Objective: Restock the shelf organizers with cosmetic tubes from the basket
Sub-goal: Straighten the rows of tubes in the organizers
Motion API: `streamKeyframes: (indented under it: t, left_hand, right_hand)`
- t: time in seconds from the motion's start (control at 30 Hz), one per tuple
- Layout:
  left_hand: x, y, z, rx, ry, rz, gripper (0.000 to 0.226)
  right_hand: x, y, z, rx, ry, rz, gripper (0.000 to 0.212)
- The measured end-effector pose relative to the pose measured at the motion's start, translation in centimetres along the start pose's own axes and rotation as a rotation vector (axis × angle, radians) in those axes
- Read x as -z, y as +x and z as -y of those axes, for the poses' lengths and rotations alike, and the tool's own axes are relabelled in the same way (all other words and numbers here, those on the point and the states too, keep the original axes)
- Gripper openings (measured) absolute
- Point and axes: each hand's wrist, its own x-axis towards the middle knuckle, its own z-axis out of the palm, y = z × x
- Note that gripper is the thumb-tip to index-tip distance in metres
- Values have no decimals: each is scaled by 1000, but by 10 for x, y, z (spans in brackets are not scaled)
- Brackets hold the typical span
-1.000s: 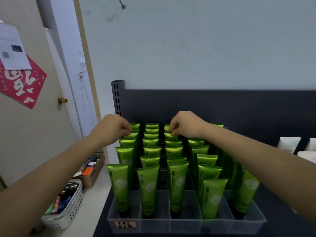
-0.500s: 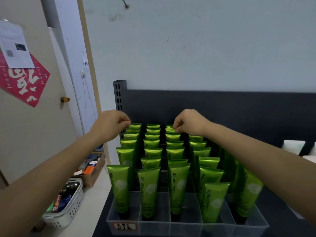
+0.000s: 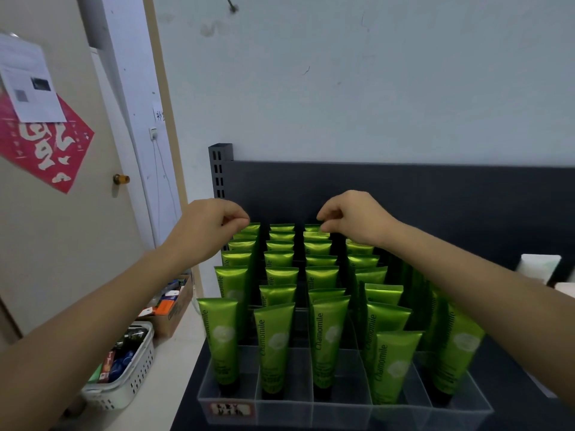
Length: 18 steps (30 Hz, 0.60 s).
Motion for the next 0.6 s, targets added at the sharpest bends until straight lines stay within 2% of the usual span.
streamKeyframes:
  t: [0.07, 0.13, 0.3, 0.43, 0.6]
  left_hand:
    - [7, -7, -15, -57, -23, 3, 17]
    - [12, -16, -31, -113, -32, 27, 15]
    - [22, -39, -63, -199, -84, 103, 11]
    - [30, -57, -81, -216, -101, 265, 20]
    - [28, -69, -83, -189, 126, 468, 27]
  right_hand:
    - [13, -20, 16, 32, 96, -54, 10]
    - [22, -46, 33, 84, 158, -3, 2]
    - [22, -89, 51, 152, 102, 203, 9]
    - [17, -102, 47, 130, 53, 215, 10]
    - [9, -107, 49, 117, 0, 189, 10]
